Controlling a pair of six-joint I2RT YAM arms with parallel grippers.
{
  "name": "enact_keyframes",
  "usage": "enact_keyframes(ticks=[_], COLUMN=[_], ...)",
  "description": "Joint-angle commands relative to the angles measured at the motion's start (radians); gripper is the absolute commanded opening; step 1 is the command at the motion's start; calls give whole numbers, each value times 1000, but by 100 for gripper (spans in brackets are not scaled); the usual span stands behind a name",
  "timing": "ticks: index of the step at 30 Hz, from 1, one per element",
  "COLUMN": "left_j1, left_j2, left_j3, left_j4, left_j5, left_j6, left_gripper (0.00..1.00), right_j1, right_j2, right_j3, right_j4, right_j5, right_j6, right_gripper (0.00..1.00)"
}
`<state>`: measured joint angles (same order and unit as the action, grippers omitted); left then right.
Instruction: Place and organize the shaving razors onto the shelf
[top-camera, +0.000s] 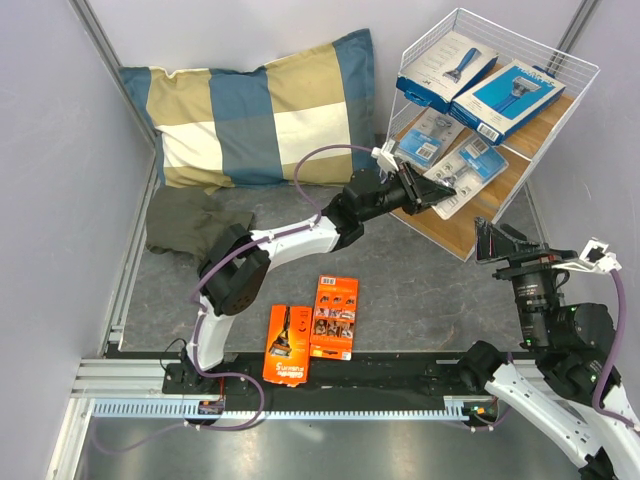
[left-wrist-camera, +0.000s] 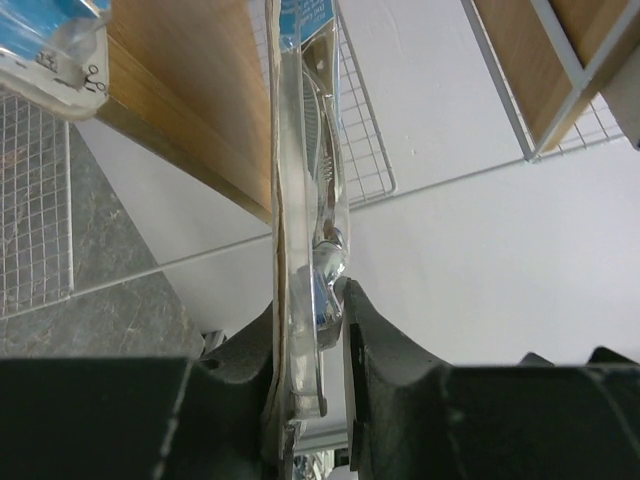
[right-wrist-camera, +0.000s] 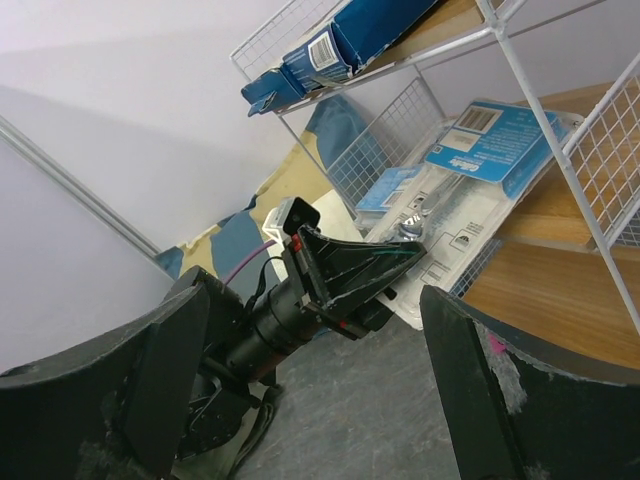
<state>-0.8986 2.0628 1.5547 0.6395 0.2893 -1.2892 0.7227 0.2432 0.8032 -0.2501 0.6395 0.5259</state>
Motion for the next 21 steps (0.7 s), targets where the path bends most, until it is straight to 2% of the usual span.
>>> enact_keyframes(ticks=[1, 8, 10, 17, 21], left_j1=[-16, -26, -29, -39, -45], left_j2=[31, 74, 88, 137, 166], left_j3=[111, 222, 263, 367, 447], left_j4=[-43, -138, -181, -285, -386], left_j5=[-84, -145, -171, -214, -216], left_j6=[18, 36, 34, 63, 102], left_gripper=[10, 15, 20, 26, 35], right_j1=[1, 1, 1, 1, 0], right_j2=[-10, -27, -35, -48, -56], right_j3=[44, 62, 64, 79, 86], right_j4=[-21, -54, -60, -98, -109], right_j5=[-21, -20, -15, -5, 2], right_j6=[-20, -24, -24, -30, -35], right_gripper=[95, 95, 95, 95, 95])
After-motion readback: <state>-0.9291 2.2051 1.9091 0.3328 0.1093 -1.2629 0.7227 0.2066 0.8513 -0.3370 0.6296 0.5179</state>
